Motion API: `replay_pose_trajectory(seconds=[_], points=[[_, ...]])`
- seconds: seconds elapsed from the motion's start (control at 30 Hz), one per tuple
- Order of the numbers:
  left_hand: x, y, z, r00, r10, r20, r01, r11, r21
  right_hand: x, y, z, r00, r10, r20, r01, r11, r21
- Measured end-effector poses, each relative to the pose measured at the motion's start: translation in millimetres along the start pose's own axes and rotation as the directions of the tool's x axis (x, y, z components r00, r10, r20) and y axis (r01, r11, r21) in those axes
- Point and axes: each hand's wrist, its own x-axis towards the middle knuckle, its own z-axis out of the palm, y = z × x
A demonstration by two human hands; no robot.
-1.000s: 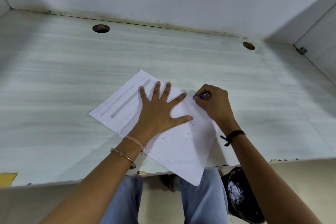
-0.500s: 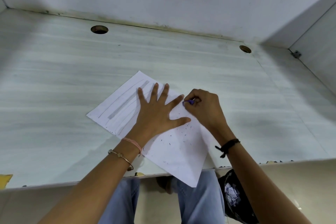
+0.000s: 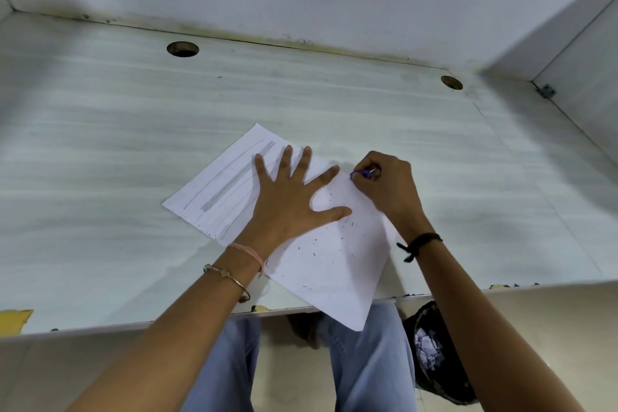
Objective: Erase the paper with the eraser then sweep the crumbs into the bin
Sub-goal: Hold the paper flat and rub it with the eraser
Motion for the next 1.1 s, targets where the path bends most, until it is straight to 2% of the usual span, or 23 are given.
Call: replay_pose_trajectory(seconds=[0.07,0.2,0.33,0.47,0.57,0.6,0.67,0.73,0.8,0.83,0.87,1.0,1.1], points=[[-0.2,0.4,-0.5,1.000,0.003,0.004,-0.003,1.000,0.011,0.5,-5.8,1.8,1.000,-0.016,-0.010,0.016,0.999,-0.044],[0.0,1.0,-1.8,1.000,0.014,0.010,-0.014,0.999,0.042,-20.6,-15.8,15.1,0.987,-0.102,0.121,0.095,0.993,0.062],[-0.1,0.3,-0.5,1.000,0.003,0.014,-0.003,1.000,-0.008,-2.4,2.7,1.7,0.999,0.041,0.001,-0.041,0.991,0.125],[0.6,0.2,-2.6,1.000,-0.005,0.020,0.006,1.000,-0.020,2.3,2.3,1.5,0.999,0.049,-0.005,-0.048,0.997,0.055],[1.8,-1.8,-9.9,1.000,-0.025,-0.006,0.025,0.997,-0.067,-8.8,-4.4,3.6,0.994,0.076,-0.084,-0.058,0.978,0.202],[2.8,-3.1,-11.3,0.999,-0.040,-0.037,0.034,0.989,-0.141,-13.9,-8.7,4.9,0.993,0.070,-0.094,-0.046,0.971,0.236],[2.2,-4.2,-16.1,0.987,-0.114,-0.112,0.053,0.893,-0.448,-25.4,-18.4,12.4,0.998,0.044,-0.055,-0.026,0.960,0.280],[-0.1,-5.8,-25.1,0.974,-0.202,-0.105,0.065,0.689,-0.722,-38.5,-27.1,25.9,0.999,0.003,0.032,-0.013,0.955,0.295],[-5.6,-9.4,-35.7,0.976,-0.217,-0.018,0.104,0.540,-0.835,-49.7,-31.7,38.8,0.993,-0.048,0.106,0.017,0.960,0.279],[-9.7,-12.8,-39.9,0.980,-0.199,0.005,0.110,0.519,-0.848,-52.7,-32.2,43.6,0.991,-0.064,0.118,0.031,0.964,0.264],[-15.4,-16.8,-43.4,0.984,-0.178,0.007,0.103,0.535,-0.838,-53.8,-32.3,46.2,0.991,-0.065,0.115,0.034,0.967,0.252],[-44.7,-36.8,-47.8,0.994,-0.107,-0.012,0.068,0.706,-0.705,-47.6,-29.7,43.4,0.996,-0.033,0.083,0.014,0.977,0.214],[-64.3,-51.9,-46.8,0.999,-0.046,0.026,0.053,0.804,-0.592,-44.5,-30.7,39.8,0.996,-0.008,0.090,-0.011,0.977,0.211]])
